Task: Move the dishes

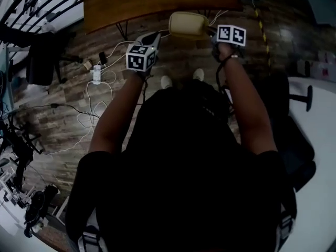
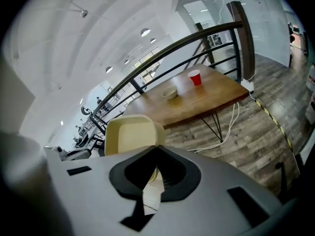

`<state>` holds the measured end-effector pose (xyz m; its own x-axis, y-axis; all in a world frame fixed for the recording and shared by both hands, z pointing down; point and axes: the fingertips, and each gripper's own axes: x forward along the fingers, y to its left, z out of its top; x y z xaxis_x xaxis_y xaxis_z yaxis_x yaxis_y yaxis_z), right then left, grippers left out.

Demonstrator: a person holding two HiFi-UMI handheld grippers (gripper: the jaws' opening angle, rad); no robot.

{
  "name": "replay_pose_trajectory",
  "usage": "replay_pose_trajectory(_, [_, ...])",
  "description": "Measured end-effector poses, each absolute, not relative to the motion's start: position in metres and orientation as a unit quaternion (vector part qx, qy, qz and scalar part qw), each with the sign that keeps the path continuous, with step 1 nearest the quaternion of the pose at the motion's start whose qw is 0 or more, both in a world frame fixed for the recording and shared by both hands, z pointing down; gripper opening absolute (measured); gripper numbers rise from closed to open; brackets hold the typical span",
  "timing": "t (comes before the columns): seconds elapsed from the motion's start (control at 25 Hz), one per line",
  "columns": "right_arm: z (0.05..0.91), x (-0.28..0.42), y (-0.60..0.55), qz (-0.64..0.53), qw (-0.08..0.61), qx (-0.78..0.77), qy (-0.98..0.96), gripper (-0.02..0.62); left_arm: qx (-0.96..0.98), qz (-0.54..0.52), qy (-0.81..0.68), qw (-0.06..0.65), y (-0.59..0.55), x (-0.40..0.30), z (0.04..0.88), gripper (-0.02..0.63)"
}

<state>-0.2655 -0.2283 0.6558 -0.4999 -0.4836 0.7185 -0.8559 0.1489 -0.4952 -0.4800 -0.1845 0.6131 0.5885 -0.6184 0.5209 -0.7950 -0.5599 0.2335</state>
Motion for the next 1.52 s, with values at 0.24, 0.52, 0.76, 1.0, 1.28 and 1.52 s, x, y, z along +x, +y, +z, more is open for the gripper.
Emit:
replay_pose_trajectory(0.24, [0.647,-0.327,-0.279,0.453,0.234,0.423,-0.749,0.018,0.833,0.171,-0.461,0.253,-0.193,-0.549,0.624,-0.005])
replay_pose_trajectory(0.52, [0.659,-0.383,-0.324,0.455,0.253,0.384,-0.762,0.018,0.811,0.167,-0.496,0.262,-0.226,-0.591,0.627,-0.005])
replay_pose_trajectory(0.76, [0.675,-0.407,-0.371,0.464,0.262,0.36,-0.766,0.018,0.795,0.177,-0.513,0.271,-0.272,-0.605,0.634,-0.005])
replay_pose_trajectory(1.0, [0.681,-0.411,-0.43,0.467,0.27,0.344,-0.769,0.018,0.79,0.175,-0.52,0.273,-0.333,-0.595,0.636,-0.005])
replay_pose_trajectory(1.28, [0.679,-0.412,-0.484,0.467,0.271,0.319,-0.779,0.018,0.781,0.174,-0.533,0.274,-0.394,-0.577,0.633,-0.005])
replay_pose_trajectory(1.52, [0.691,-0.418,-0.511,0.474,0.278,0.312,-0.775,0.018,0.778,0.187,-0.529,0.281,-0.42,-0.576,0.642,-0.005])
